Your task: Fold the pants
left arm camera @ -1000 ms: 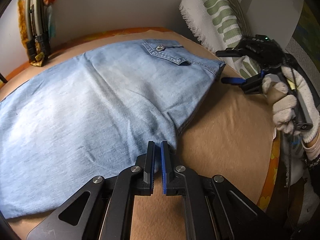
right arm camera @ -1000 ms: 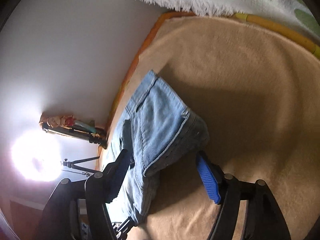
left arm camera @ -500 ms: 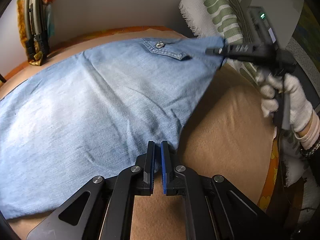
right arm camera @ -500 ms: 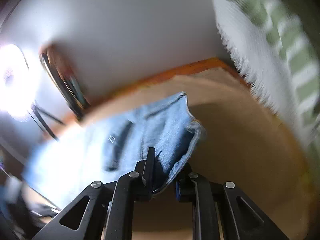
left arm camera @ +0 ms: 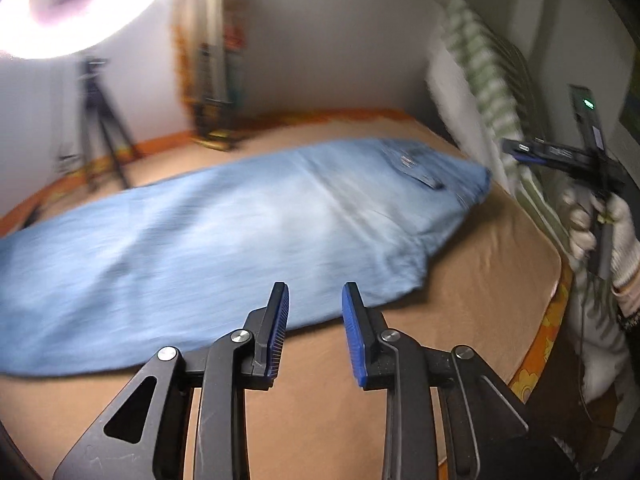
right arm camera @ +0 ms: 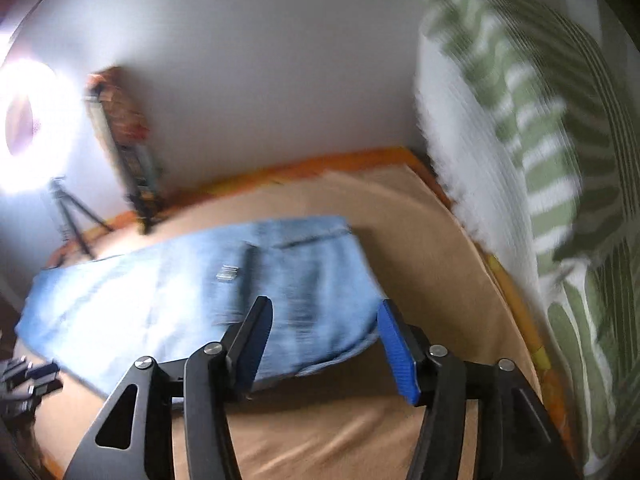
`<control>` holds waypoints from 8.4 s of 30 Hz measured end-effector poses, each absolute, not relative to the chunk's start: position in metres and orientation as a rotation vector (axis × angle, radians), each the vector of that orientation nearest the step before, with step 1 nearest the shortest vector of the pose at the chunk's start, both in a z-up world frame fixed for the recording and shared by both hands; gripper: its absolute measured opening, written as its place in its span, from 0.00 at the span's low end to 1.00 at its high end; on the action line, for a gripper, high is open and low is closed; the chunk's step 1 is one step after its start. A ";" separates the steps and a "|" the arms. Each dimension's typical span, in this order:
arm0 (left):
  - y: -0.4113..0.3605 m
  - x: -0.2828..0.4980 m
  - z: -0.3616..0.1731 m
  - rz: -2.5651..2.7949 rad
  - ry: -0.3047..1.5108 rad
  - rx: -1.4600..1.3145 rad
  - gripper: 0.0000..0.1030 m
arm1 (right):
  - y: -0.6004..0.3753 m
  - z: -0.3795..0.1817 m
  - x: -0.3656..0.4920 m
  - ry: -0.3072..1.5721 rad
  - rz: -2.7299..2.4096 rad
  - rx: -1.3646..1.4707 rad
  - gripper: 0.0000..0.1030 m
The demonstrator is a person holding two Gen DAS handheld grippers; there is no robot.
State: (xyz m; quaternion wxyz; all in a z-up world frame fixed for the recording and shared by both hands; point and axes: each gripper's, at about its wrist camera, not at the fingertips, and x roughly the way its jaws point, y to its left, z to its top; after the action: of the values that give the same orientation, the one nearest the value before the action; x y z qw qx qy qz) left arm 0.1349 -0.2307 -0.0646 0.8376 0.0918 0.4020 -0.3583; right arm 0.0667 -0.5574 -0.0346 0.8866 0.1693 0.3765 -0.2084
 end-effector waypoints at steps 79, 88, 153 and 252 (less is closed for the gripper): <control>0.157 0.319 -0.157 -0.034 0.675 -0.374 0.06 | -0.197 -0.088 0.246 1.036 0.313 0.455 0.66; 0.098 0.302 -0.153 -0.184 0.700 -0.102 0.06 | -0.147 -0.070 0.352 0.977 0.410 0.274 0.68; -0.090 0.210 -0.159 -0.366 0.633 0.621 0.06 | -0.106 -0.144 0.524 1.089 0.301 0.316 0.06; -0.369 0.155 -0.104 -1.055 0.673 0.374 0.08 | -0.414 -0.046 0.341 0.940 0.016 0.354 0.04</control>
State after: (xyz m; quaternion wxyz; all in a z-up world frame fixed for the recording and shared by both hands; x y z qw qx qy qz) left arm 0.1547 -0.3694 -0.1038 0.7942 0.1738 0.3132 -0.4909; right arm 0.3410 -0.4139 -0.0461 0.8764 0.1694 0.4507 0.0075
